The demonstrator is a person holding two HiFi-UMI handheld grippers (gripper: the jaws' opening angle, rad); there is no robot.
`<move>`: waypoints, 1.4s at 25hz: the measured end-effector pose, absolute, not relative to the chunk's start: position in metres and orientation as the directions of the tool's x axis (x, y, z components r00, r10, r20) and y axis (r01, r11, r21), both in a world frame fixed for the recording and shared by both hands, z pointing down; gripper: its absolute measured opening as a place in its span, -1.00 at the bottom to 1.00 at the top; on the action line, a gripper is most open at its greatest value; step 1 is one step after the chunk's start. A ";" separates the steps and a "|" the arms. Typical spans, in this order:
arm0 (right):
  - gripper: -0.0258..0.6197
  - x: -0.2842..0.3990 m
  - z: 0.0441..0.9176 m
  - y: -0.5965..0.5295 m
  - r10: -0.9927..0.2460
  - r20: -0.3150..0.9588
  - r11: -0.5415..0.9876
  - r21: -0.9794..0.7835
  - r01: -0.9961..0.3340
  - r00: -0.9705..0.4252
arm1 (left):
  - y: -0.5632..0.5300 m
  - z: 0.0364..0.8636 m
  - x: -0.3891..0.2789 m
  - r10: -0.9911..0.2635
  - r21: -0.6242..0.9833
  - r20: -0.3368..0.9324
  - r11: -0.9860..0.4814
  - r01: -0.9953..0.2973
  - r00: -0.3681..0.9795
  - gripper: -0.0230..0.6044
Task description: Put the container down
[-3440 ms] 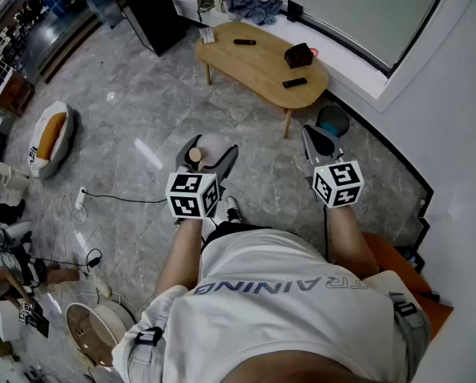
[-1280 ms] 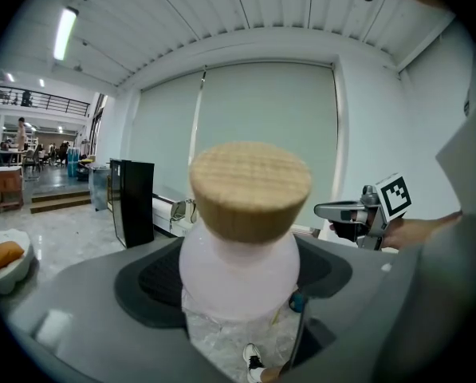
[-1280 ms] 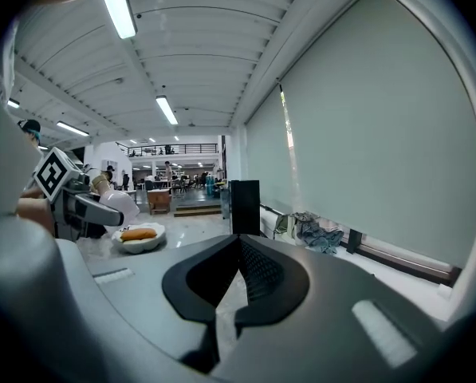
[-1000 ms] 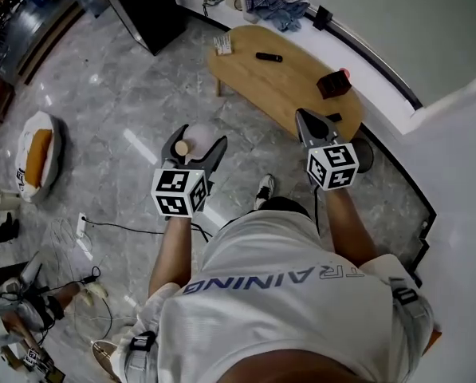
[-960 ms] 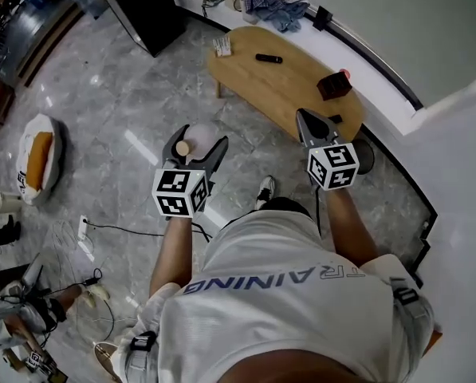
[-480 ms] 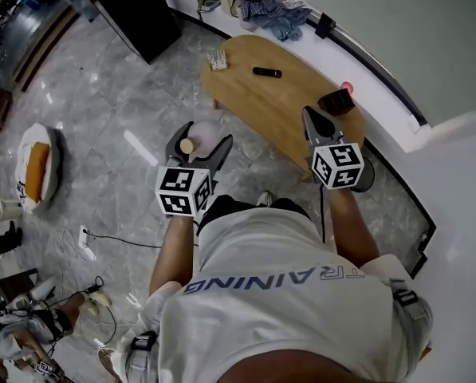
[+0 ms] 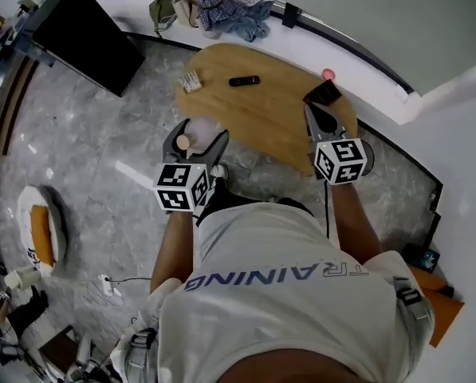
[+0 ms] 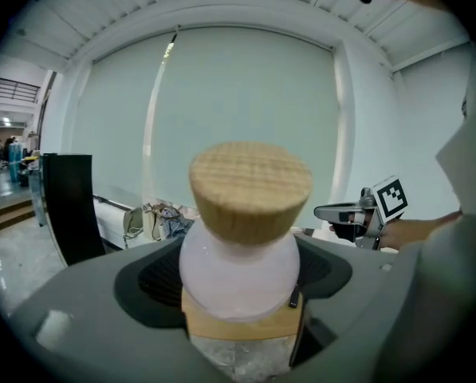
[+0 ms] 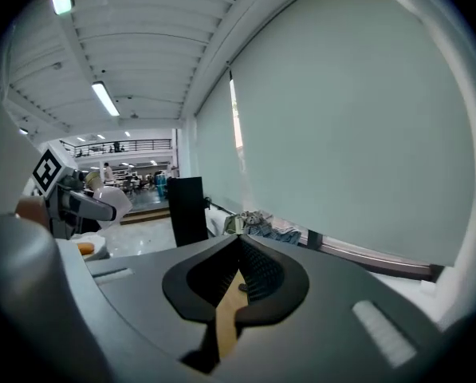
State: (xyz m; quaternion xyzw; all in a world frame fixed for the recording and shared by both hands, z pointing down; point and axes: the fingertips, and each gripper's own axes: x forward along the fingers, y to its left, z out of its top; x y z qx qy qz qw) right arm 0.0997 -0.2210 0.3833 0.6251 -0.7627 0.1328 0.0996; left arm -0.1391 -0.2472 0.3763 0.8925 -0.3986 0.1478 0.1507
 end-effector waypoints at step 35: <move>-0.87 0.204 0.599 -0.278 -0.806 0.547 -0.401 -0.225 -0.888 0.225 | -0.428 0.632 0.048 -0.192 0.138 0.645 -0.923 -0.360 0.740 0.33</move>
